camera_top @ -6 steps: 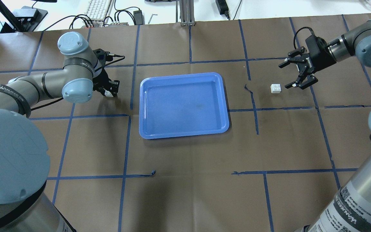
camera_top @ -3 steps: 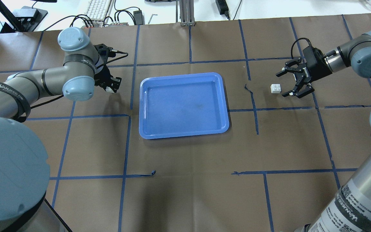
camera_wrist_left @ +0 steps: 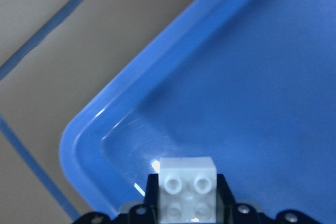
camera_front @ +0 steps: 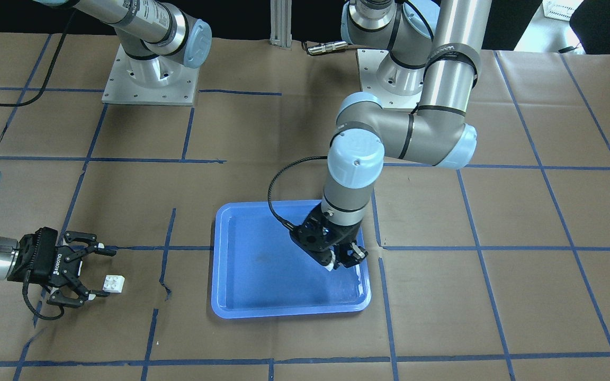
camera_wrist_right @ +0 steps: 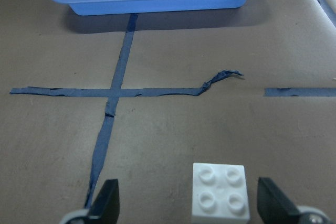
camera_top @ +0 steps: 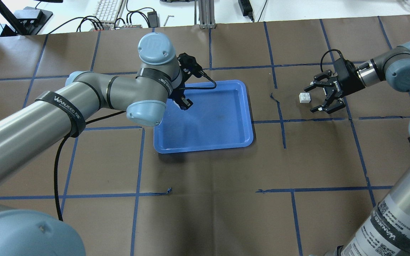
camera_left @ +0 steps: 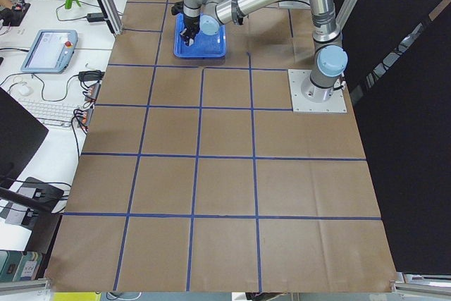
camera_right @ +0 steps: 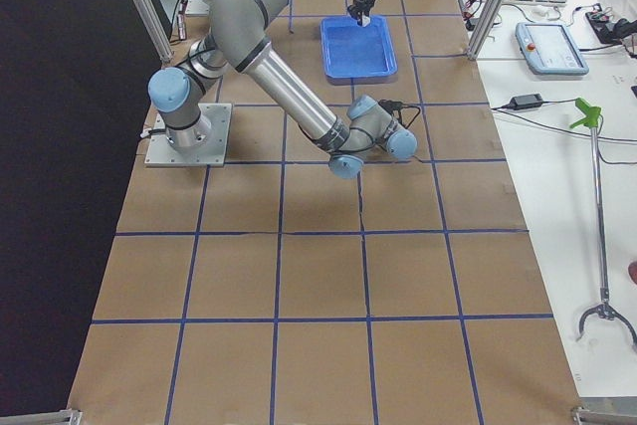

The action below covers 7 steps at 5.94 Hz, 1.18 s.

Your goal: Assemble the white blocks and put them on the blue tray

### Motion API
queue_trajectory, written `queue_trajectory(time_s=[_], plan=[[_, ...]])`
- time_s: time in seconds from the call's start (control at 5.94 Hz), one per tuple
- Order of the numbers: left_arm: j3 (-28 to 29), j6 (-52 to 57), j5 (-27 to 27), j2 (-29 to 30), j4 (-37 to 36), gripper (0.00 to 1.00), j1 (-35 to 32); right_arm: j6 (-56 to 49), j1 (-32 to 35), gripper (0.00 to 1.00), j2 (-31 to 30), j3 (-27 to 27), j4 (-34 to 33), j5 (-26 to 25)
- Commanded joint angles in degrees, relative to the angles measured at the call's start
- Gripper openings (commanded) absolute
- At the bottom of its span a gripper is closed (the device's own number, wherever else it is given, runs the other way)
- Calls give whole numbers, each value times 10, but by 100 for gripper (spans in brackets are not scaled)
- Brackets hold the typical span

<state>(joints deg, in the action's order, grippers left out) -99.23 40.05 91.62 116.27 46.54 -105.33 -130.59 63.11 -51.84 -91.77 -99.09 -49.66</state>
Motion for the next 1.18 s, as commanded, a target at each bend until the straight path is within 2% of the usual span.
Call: queue_trajectory(time_s=[0.0,0.17,0.34,0.5,0.67,0.84,1.01], plan=[[-5,223,-3,17,-6,3,-17,0,0,49,0,0,-28,-2],[-4,306,-10,25,-8,4,-17,0,0,38,0,-1,-44,-3],[-3,311,-34,39,-8,4,-17,-1,0,30,0,0,-44,-3],[-3,309,-35,53,-10,5,-17,2,0,25,-3,2,-44,-3],[-4,305,-36,56,-14,11,-18,9,0,25,-9,9,-40,-3],[-4,304,-36,60,-14,44,-18,26,0,25,-35,16,-33,-5],[-3,304,-36,60,-15,96,-18,54,2,24,-77,14,-21,-4]])
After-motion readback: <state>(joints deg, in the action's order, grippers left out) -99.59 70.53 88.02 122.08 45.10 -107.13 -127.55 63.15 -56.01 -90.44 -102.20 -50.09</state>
